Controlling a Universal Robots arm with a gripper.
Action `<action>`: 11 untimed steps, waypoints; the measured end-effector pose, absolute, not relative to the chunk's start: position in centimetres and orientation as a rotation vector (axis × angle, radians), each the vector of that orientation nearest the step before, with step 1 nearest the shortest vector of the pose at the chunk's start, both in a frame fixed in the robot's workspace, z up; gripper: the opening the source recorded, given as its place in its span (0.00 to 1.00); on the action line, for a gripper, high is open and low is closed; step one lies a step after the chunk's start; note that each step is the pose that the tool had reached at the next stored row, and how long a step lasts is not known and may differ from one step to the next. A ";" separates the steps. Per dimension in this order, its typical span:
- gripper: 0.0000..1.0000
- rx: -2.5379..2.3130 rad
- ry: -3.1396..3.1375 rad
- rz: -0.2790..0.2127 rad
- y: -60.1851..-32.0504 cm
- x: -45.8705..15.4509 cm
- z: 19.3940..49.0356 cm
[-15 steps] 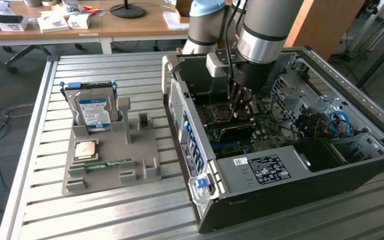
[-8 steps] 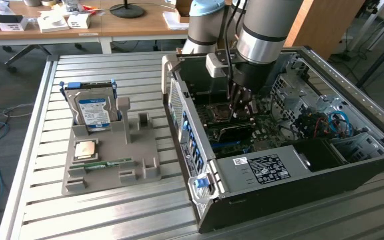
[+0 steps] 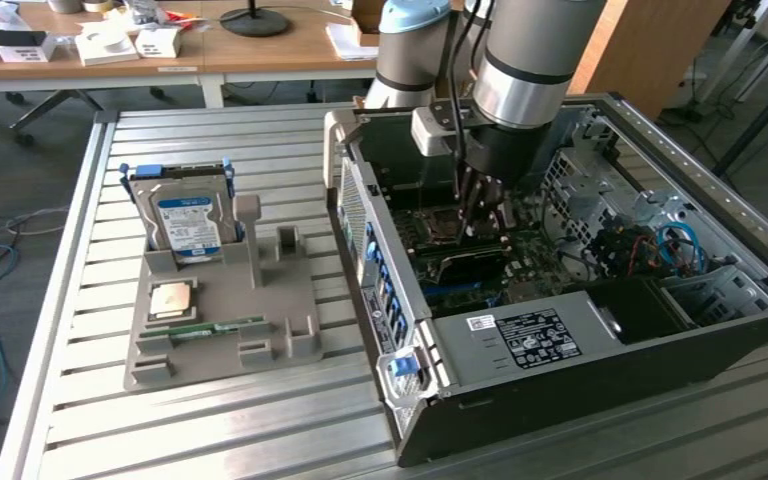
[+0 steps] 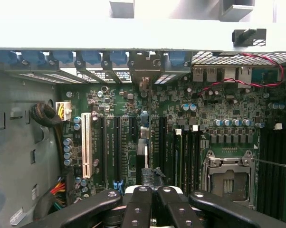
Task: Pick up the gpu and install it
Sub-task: 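Press down on the gpu until it lock into place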
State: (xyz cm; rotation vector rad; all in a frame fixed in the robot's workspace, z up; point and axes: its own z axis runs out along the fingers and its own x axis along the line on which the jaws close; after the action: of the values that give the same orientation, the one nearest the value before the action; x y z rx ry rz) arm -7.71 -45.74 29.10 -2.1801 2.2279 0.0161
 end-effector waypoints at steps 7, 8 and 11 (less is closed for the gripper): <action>0.11 -2.181 2.228 0.016 -45.7 -7.8 29.1; 0.11 -2.180 2.228 0.016 -45.7 -7.9 29.1; 0.11 -2.181 2.228 0.016 -45.7 -8.0 29.1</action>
State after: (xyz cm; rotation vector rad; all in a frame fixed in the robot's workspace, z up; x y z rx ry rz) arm -8.05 -45.74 29.09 -2.1806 2.2277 0.0161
